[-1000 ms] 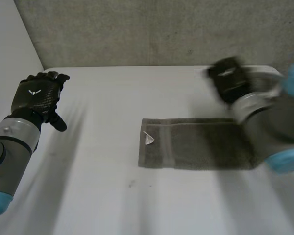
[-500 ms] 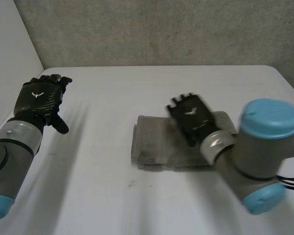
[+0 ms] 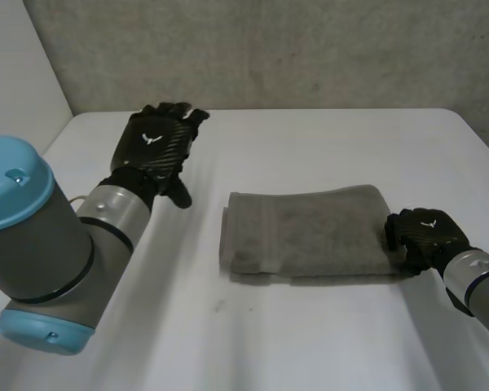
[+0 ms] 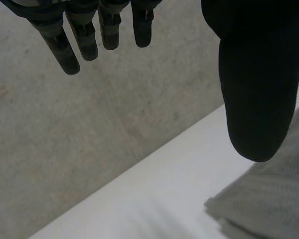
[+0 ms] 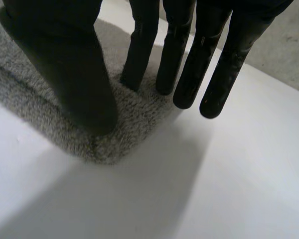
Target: Fold the towel.
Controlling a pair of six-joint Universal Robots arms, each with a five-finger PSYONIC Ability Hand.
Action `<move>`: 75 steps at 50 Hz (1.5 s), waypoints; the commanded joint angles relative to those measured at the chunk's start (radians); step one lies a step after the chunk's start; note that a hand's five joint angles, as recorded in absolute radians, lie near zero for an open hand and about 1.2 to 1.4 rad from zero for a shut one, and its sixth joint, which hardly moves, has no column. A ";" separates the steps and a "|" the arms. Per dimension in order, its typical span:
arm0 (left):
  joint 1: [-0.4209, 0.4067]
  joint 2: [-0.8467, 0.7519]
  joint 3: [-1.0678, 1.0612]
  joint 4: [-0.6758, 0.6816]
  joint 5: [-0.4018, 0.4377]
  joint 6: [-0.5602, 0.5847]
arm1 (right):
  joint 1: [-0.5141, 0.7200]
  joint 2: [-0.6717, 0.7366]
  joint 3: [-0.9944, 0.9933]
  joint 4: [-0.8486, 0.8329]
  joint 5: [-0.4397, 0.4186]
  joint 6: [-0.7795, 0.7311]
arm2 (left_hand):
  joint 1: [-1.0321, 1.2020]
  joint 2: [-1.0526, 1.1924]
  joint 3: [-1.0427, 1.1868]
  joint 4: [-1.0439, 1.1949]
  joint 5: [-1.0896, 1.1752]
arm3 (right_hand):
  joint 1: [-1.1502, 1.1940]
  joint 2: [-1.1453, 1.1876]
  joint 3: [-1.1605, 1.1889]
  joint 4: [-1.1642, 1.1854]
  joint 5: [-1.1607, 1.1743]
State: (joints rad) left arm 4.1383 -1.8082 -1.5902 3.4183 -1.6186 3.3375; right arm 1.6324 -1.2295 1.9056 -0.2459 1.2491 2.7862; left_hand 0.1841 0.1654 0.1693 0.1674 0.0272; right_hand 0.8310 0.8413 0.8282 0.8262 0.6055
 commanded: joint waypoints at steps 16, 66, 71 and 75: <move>-0.061 0.020 0.041 -0.010 -0.141 -0.001 | 0.052 0.042 -0.033 -0.001 0.035 0.010 | -0.010 0.009 0.005 0.007 -0.027 | -0.077 -0.087 -0.074 -0.072 -0.026; -0.056 0.012 0.033 -0.008 -0.141 -0.001 | 0.696 0.212 -0.272 -0.151 0.065 -0.590 | -0.010 0.009 0.005 0.007 -0.027 | -0.361 -0.372 -0.359 -0.357 -0.310; -0.058 -0.010 0.059 -0.002 -0.138 0.003 | 0.581 0.082 -0.194 -0.179 0.070 -0.303 | -0.010 0.009 0.005 0.007 -0.027 | -0.656 -0.667 -0.654 -0.652 -0.606; -0.069 -0.069 0.123 -0.007 -0.138 0.000 | 0.523 -0.019 -0.155 -0.179 0.075 -0.129 | -0.010 0.009 0.005 0.007 -0.027 | -0.656 -0.667 -0.654 -0.652 -0.606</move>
State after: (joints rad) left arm 4.0805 -1.8126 -1.5377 3.4133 -1.7578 3.3390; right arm 2.2589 -1.0958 1.6830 -0.4168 1.3159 2.3739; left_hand 0.1841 0.1654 0.1693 0.1674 0.0272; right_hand 0.2942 0.2621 0.2376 0.2524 0.0870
